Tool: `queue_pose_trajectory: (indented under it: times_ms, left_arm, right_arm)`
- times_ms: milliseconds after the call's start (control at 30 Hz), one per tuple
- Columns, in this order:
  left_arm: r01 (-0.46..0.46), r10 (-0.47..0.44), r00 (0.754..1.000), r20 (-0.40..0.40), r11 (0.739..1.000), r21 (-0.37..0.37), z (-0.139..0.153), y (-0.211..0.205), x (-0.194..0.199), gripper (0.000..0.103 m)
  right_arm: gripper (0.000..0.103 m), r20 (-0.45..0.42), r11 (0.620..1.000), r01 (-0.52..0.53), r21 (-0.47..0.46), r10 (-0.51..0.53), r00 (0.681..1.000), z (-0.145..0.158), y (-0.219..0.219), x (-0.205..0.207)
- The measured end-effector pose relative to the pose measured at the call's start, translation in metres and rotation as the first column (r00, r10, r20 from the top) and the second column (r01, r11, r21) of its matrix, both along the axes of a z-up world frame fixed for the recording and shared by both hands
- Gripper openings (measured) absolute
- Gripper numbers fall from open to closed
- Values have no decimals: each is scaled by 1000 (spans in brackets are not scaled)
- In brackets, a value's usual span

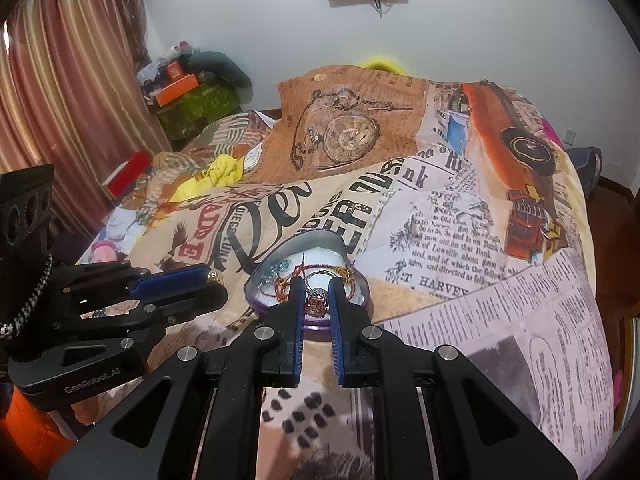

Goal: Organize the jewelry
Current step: 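Lower both held rings into the purple heart tin and open both tools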

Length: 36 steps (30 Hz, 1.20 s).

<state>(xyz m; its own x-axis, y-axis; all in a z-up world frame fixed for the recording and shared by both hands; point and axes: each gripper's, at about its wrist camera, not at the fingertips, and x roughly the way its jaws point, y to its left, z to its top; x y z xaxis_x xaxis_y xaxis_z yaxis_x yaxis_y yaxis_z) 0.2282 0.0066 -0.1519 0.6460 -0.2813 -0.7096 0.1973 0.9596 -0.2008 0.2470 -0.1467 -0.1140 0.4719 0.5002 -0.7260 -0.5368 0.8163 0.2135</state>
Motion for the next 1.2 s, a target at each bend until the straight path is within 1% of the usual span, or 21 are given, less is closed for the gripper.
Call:
queue_pose_trajectory:
  times_ms: [333,567,800,1067,1200]
  left_arm:
    - [12,-12,1000,-2,1000,18,-8,-1,20,18]
    - [13,-12,1000,-12,1000,21,-17,1,30,18]
    - [12,-11,1000,-25,1000,17,-24,1,35,18]
    - [11,-11,999,-36,1000,12,-24,2,36,18]
    - [8,-8,999,-43,1000,5,-22,4,36,18]
  right_arm:
    - [10,-14,999,-35,-14,35,999,-11,16,20]
    - [10,-61,997,-71,-37,69,996,-27,24,31]
    - [10,-102,994,-91,-54,85,991,-42,28,29]
    - [11,-82,991,-98,-92,91,993,-42,33,26]
    - [11,-89,990,-98,-103,89,992,-42,34,28]
